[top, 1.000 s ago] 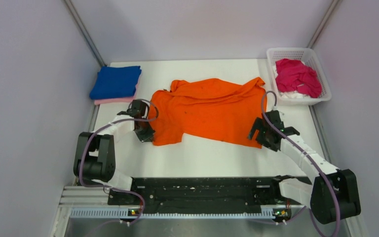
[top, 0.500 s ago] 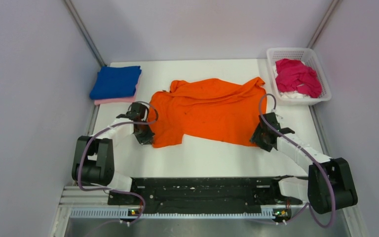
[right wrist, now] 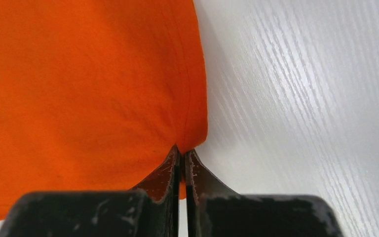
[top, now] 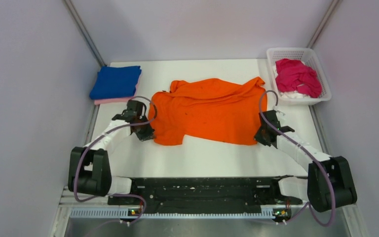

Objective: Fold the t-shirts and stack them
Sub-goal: Flatten out the tshirt

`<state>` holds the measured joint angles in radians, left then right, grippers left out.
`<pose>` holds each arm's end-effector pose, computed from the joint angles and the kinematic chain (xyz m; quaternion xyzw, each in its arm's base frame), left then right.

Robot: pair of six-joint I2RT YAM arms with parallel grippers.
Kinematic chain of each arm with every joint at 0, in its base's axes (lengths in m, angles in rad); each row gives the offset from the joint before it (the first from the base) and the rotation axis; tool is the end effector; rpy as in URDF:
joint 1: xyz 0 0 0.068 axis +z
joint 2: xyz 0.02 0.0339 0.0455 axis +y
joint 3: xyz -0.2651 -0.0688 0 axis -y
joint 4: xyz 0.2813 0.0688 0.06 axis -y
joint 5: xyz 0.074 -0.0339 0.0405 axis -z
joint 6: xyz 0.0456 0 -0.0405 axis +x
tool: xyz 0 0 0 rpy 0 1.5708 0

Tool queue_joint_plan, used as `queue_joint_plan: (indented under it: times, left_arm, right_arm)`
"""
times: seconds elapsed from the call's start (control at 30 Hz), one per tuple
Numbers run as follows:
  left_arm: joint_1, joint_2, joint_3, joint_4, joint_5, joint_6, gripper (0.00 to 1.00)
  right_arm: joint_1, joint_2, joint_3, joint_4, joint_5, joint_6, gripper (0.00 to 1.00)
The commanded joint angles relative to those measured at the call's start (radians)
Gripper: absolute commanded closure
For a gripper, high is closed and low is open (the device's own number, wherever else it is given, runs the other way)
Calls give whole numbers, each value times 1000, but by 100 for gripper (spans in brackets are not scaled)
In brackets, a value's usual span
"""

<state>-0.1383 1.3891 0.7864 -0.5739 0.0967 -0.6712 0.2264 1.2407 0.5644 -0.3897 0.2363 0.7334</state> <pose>0.2804 -0.0435 0.1540 -0.2488 0.9474 -0.1206 0.1611 0.2443 0.0453 0.1314 0.2697 0.9235 0.0132 0.2727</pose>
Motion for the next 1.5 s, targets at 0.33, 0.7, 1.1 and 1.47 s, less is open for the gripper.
queue_joint_plan:
  times: [0.33,0.7,1.1,1.47]
  left_arm:
    - [-1,-413,434,132,-20,49,100]
    - [-1,-564,809,159,-58,145,100]
    - [-1,-593,1138,134,-22,264,100]
    - [-1,-527,969,156,-104,271,100]
  right_arm:
    - [-1,-416,479,-102,48,-160,100]
    - [1,-529,920,-167,-149,-262,100]
    - [-1,-623,1096,-229,-427,-276,100]
    - [0,-637,846,-186,-266,-268,100]
